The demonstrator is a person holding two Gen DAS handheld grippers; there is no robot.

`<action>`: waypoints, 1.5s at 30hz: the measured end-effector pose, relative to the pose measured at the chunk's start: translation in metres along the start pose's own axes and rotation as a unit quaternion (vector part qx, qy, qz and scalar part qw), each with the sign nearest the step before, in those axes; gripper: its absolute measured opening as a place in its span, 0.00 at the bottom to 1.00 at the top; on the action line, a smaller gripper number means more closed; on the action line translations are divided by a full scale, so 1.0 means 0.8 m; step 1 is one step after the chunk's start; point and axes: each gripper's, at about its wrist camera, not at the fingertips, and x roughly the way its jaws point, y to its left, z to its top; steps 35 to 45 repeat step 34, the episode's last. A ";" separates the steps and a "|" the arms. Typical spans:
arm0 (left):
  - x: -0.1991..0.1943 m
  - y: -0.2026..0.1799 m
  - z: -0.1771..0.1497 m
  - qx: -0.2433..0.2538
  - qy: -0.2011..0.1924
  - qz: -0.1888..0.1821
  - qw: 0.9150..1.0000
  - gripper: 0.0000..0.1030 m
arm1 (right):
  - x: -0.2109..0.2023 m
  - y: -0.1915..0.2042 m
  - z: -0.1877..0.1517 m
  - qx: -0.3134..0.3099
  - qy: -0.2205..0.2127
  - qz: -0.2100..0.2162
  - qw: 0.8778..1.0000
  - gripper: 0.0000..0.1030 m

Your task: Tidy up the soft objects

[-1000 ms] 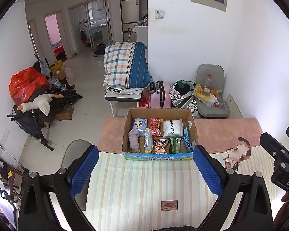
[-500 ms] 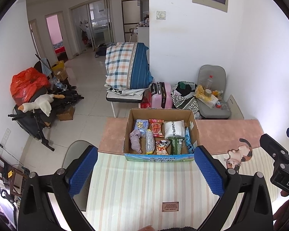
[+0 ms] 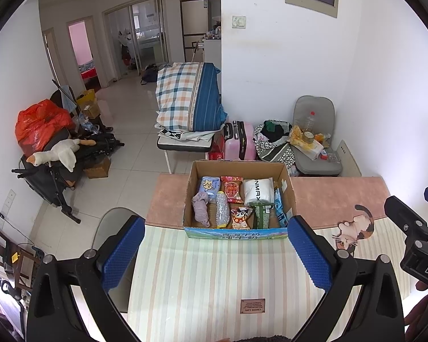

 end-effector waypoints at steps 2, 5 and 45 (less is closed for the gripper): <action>0.001 0.000 0.000 0.000 0.000 0.000 1.000 1.00 | 0.001 0.000 0.001 0.001 0.001 0.003 1.000 1.00; 0.001 0.000 0.000 0.000 0.001 -0.001 1.000 1.00 | 0.003 -0.001 0.001 0.000 0.002 0.003 1.000 1.00; 0.006 -0.004 0.004 0.001 0.002 -0.004 1.000 1.00 | 0.004 0.003 0.003 -0.003 0.001 0.005 1.000 1.00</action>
